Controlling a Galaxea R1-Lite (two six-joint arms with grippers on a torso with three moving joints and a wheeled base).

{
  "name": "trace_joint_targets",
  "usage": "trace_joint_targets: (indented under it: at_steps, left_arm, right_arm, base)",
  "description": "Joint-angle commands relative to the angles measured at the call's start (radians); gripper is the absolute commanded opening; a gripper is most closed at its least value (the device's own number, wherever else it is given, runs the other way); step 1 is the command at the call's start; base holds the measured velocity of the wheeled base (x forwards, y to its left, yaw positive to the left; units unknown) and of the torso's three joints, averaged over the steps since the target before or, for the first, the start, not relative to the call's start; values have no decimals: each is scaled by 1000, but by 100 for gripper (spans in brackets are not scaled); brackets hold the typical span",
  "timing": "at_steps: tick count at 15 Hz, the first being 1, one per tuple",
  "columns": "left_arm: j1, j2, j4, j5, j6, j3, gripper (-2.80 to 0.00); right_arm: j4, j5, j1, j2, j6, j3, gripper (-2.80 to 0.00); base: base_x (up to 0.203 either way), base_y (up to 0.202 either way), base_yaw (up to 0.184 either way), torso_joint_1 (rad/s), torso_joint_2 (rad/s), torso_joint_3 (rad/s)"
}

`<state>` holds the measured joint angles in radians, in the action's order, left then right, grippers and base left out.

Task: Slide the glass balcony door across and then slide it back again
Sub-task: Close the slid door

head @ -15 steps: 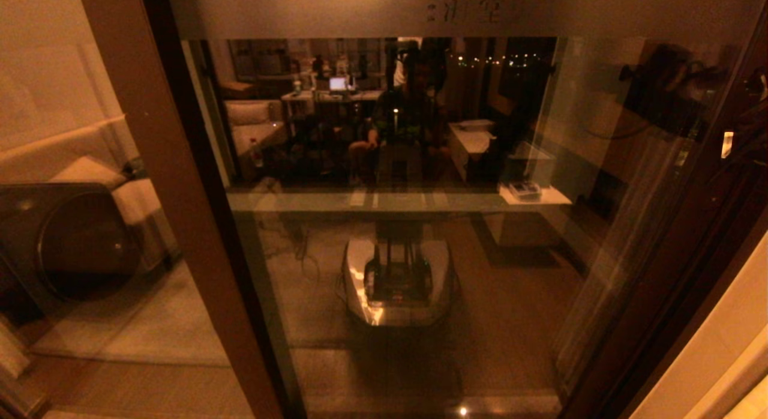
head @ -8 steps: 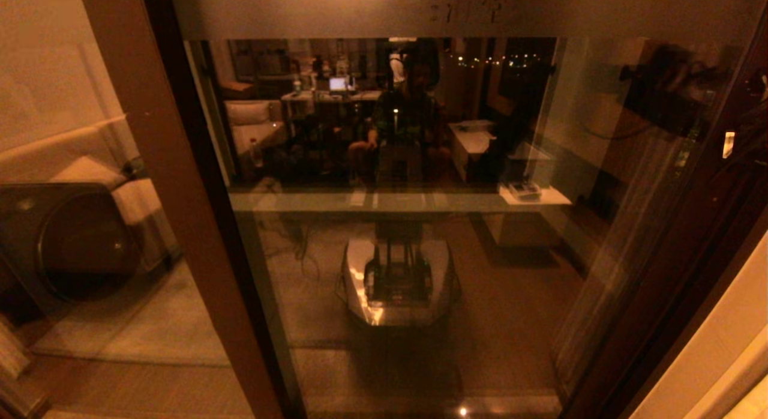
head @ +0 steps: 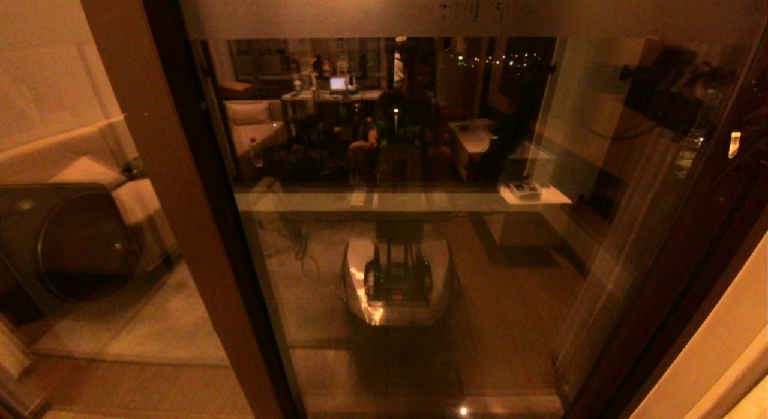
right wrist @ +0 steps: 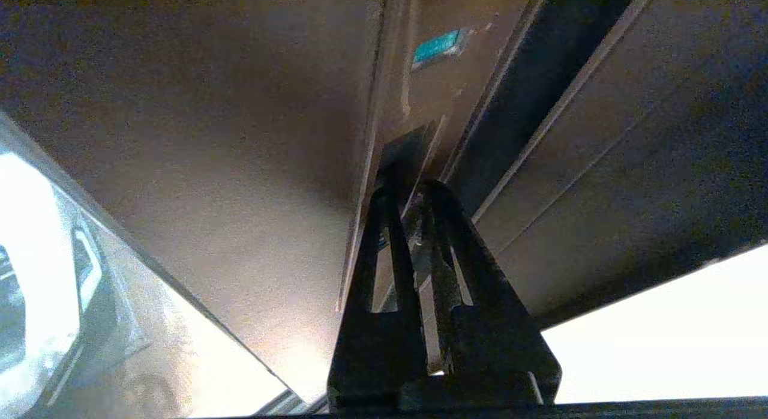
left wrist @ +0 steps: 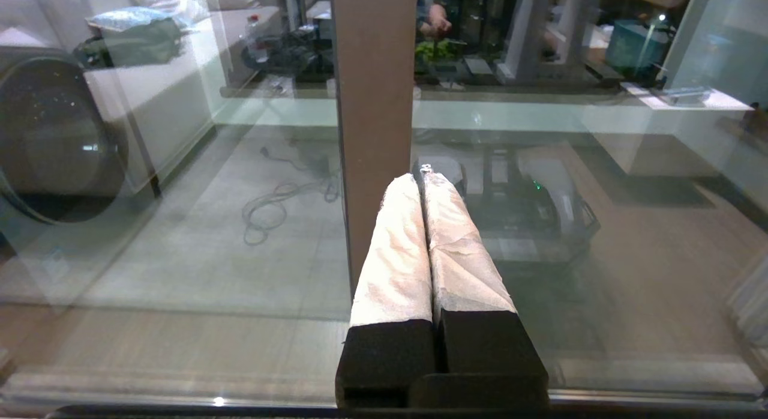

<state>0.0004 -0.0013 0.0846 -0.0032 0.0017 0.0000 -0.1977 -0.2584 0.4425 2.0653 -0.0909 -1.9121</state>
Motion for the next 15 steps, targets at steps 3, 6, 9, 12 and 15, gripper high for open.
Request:
trace_joint_targets:
  at_steps: [3, 6, 9, 12, 15]
  left_arm:
    - [1, 1, 1, 0, 0, 34, -280]
    - [1, 1, 1, 0, 0, 34, -280]
    - [0, 1, 1, 0, 0, 34, -280]
    - [0, 1, 1, 0, 0, 34, -280]
    - [0, 1, 1, 0, 0, 34, -280]
  right_arm:
    - [-8, 10, 6, 3, -1, -2, -280]
    - [-8, 10, 8, 9, -1, -11, -280]
    - [-8, 10, 12, 9, -1, -11, -280]
    - [-11, 27, 15, -7, -1, -6, -280]
    - [-14, 69, 21, -58, -1, 41, -280]
  base:
    - [0, 0, 0, 0, 0, 0]
    - [0, 0, 0, 0, 0, 0]
    - [0, 0, 0, 0, 0, 0]
    - [0, 0, 0, 0, 0, 0]
    - [0, 0, 0, 0, 0, 0]
